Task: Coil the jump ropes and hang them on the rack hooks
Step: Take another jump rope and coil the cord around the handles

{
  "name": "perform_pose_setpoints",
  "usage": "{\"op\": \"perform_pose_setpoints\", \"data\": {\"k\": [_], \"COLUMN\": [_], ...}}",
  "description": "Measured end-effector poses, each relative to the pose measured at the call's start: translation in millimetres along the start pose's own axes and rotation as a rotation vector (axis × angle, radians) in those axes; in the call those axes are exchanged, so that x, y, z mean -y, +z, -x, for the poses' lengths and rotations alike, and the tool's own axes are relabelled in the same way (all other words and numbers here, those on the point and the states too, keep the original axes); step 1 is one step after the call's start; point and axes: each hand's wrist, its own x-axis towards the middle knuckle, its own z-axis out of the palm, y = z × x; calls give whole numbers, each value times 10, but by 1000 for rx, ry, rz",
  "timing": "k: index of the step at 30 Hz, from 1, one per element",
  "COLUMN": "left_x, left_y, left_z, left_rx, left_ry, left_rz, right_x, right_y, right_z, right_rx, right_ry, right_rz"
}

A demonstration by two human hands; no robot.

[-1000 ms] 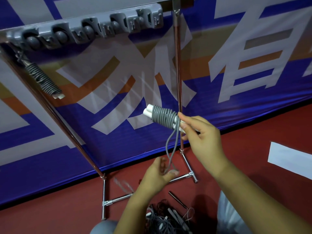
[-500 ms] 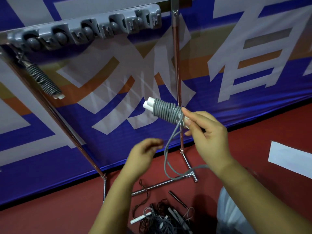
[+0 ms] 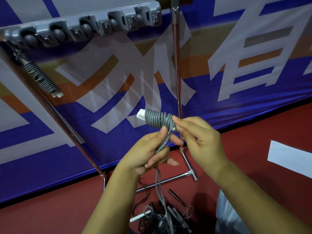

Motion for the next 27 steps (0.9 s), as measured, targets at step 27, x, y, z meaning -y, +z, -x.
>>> {"op": "perform_pose_setpoints", "data": {"k": [27], "left_x": [-143], "left_y": [379], "left_z": [185], "left_rx": [-416], "left_ry": [318], "left_rz": [15], "right_x": [563], "right_y": [-63], "right_z": [-181], "right_rx": [-120], "right_ry": [562], "right_rz": [-438]}}
